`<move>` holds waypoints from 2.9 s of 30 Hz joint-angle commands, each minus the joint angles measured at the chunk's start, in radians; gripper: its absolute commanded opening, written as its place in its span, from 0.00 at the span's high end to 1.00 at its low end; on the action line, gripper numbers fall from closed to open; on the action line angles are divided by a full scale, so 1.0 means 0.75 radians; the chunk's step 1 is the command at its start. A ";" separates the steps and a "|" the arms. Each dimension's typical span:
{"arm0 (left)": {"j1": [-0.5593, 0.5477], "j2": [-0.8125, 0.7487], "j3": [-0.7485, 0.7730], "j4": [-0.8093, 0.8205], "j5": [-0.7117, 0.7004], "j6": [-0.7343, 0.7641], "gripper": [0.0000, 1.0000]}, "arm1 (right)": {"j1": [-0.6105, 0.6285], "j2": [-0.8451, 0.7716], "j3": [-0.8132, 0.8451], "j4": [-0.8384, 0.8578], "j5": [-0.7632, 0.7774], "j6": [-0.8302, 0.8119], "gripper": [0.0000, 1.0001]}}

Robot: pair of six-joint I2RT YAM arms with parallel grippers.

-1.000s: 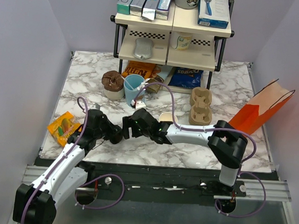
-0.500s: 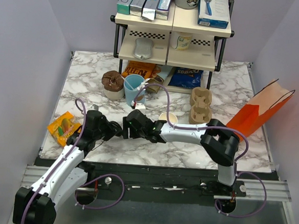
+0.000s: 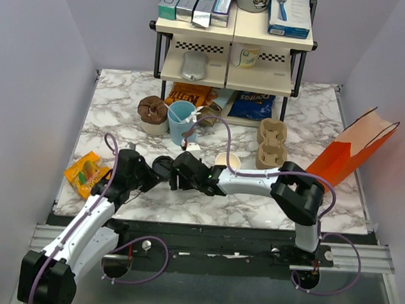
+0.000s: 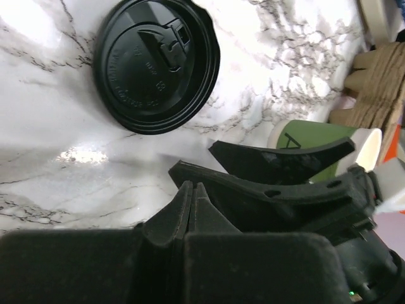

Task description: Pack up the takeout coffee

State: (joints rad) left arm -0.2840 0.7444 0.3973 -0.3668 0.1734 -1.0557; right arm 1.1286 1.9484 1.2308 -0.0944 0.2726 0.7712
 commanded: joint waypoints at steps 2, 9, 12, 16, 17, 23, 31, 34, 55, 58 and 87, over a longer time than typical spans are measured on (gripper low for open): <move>-0.008 0.077 0.065 0.002 -0.002 0.111 1.00 | 0.013 -0.098 -0.050 0.069 0.056 -0.044 0.24; -0.008 0.200 0.172 0.084 -0.137 0.170 0.45 | 0.013 -0.252 -0.105 0.042 0.082 -0.120 0.22; -0.008 0.285 0.200 0.127 -0.155 0.168 0.36 | 0.013 -0.282 -0.119 0.030 0.068 -0.157 0.21; -0.010 0.410 0.247 0.194 -0.115 0.182 0.36 | 0.013 -0.283 -0.111 0.028 0.048 -0.183 0.21; -0.012 0.463 0.260 0.225 -0.104 0.185 0.37 | 0.011 -0.281 -0.107 0.026 0.048 -0.194 0.21; -0.063 0.649 0.378 0.191 -0.108 0.264 0.41 | 0.001 -0.309 -0.101 -0.034 0.107 -0.220 0.21; -0.161 0.777 0.495 0.052 -0.276 0.324 0.45 | -0.032 -0.332 -0.138 -0.042 0.099 -0.239 0.21; -0.194 0.813 0.523 0.015 -0.321 0.326 0.49 | -0.038 -0.340 -0.148 -0.044 0.105 -0.241 0.21; -0.329 1.075 0.718 -0.163 -0.579 0.348 0.70 | -0.044 -0.360 -0.168 -0.044 0.113 -0.241 0.21; -0.331 1.085 0.716 -0.143 -0.561 0.350 0.70 | -0.044 -0.358 -0.164 -0.042 0.109 -0.245 0.21; -0.354 1.118 0.755 -0.123 -0.579 0.395 0.65 | -0.046 -0.342 -0.148 -0.036 0.087 -0.269 0.21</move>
State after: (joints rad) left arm -0.5400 1.5917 0.9474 -0.4667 -0.2440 -0.7776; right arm 1.0977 1.7031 1.1152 -0.1169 0.3244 0.5812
